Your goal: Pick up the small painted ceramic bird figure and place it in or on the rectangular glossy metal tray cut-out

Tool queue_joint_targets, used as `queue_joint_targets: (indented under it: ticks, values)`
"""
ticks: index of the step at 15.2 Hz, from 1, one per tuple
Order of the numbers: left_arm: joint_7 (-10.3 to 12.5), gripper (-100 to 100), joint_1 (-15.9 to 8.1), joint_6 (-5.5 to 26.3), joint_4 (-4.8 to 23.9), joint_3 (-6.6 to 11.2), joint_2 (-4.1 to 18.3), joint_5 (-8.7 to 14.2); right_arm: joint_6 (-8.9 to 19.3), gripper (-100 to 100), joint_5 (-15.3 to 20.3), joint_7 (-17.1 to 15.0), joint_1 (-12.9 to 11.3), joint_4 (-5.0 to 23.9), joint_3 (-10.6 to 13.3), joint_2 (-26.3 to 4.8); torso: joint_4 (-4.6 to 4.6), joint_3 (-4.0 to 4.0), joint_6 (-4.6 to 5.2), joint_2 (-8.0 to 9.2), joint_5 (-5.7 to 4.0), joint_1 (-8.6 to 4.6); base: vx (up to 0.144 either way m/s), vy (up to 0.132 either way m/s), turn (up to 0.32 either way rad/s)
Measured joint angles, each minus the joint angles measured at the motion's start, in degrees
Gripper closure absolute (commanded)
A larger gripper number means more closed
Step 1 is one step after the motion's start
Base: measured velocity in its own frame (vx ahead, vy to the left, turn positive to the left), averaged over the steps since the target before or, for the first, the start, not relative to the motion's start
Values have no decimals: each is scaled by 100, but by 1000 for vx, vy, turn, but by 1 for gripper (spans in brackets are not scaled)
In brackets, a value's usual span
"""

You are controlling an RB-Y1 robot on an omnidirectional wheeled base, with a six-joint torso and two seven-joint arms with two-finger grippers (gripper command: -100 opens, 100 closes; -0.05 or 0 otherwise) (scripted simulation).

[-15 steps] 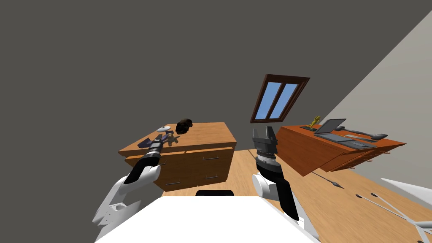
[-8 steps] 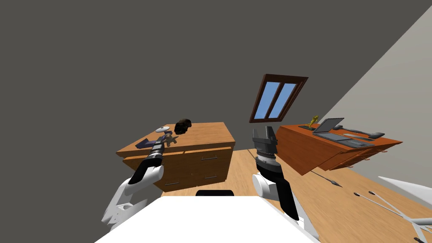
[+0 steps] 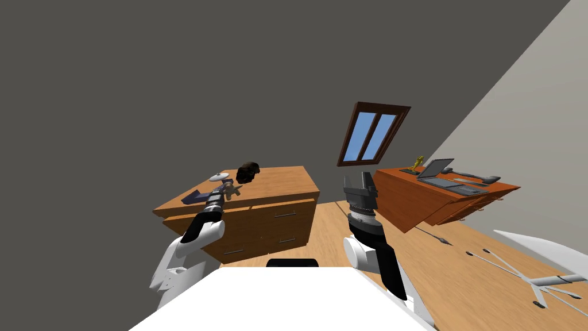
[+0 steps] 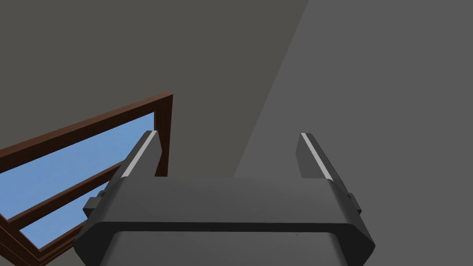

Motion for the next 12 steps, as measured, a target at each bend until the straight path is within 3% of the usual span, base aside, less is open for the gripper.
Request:
queue_joint_targets:
  ticks: [3, 9, 12]
  values:
    - [4, 100, -5, -1, -4, 0, 0, 2, 0, 0, 0, 0, 0, 0, 0, 0, -3, -2, 0, -1, 0, -7, 5, -7, 29]
    - [39, 100, 402, -114, -230, -202, 32, 159, 0, 0, 0, 0, 0, 0, 1, 1, 0, -1, 1, -2, -9, -31, 19, -38, 79]
    - [85, 100, 397, -69, -248, -186, 300, 109, 0, 0, 0, 0, 0, 0, 0, 0, 8, 11, -6, 16, -9, 11, -36, 73, 16]
